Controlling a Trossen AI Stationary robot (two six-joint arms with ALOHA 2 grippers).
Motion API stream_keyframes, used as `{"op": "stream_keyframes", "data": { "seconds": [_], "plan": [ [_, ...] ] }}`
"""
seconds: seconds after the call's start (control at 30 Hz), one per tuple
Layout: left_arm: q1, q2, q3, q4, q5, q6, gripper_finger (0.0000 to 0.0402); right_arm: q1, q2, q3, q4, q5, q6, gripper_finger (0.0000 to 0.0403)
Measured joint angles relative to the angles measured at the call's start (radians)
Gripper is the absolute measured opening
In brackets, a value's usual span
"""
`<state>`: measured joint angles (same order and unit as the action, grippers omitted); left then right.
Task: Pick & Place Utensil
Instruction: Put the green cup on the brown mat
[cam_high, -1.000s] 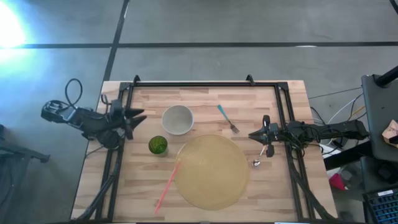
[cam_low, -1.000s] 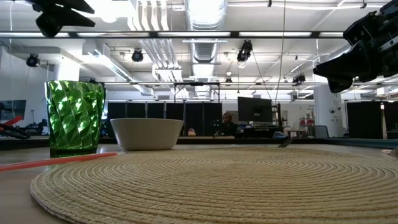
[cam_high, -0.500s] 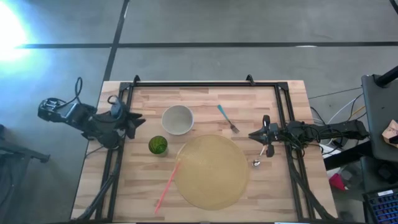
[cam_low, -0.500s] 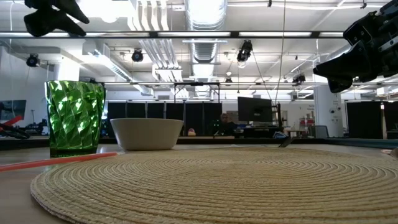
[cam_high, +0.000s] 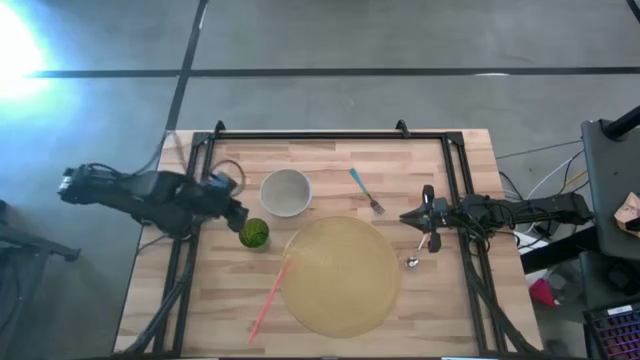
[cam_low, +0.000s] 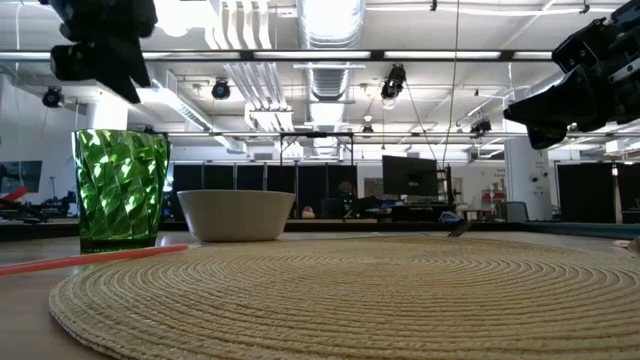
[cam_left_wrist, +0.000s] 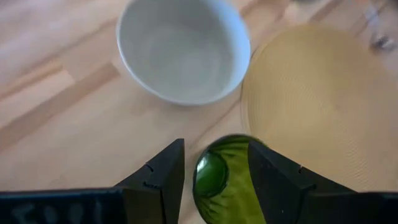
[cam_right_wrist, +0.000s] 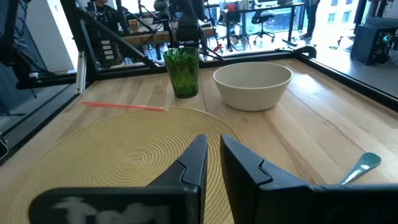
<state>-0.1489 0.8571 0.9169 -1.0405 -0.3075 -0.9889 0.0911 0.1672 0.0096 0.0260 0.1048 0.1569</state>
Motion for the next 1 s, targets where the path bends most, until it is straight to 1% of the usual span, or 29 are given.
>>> {"op": "stream_keyframes", "data": {
  "seconds": [0.2,0.43,0.7,0.9,1.0],
  "plan": [
    [0.017,0.036,0.001,-0.004,0.059,0.016,0.0167,0.000,0.000,0.000,0.000,0.000,0.000,0.0043],
    [0.017,0.064,0.001,-0.005,0.063,0.057,0.0167,0.000,0.000,0.000,0.000,0.000,0.000,0.0043],
    [0.017,0.100,-0.001,-0.008,0.064,0.177,0.0167,0.000,0.000,0.000,0.000,0.000,0.000,0.0043],
    [0.017,0.154,-0.005,-0.008,0.113,0.264,0.0167,0.000,0.000,0.000,0.000,0.000,0.000,0.0043],
    [0.017,0.189,-0.005,-0.008,0.114,0.292,0.0167,0.000,0.000,0.000,0.000,0.000,0.000,0.0043]
  ]
}}
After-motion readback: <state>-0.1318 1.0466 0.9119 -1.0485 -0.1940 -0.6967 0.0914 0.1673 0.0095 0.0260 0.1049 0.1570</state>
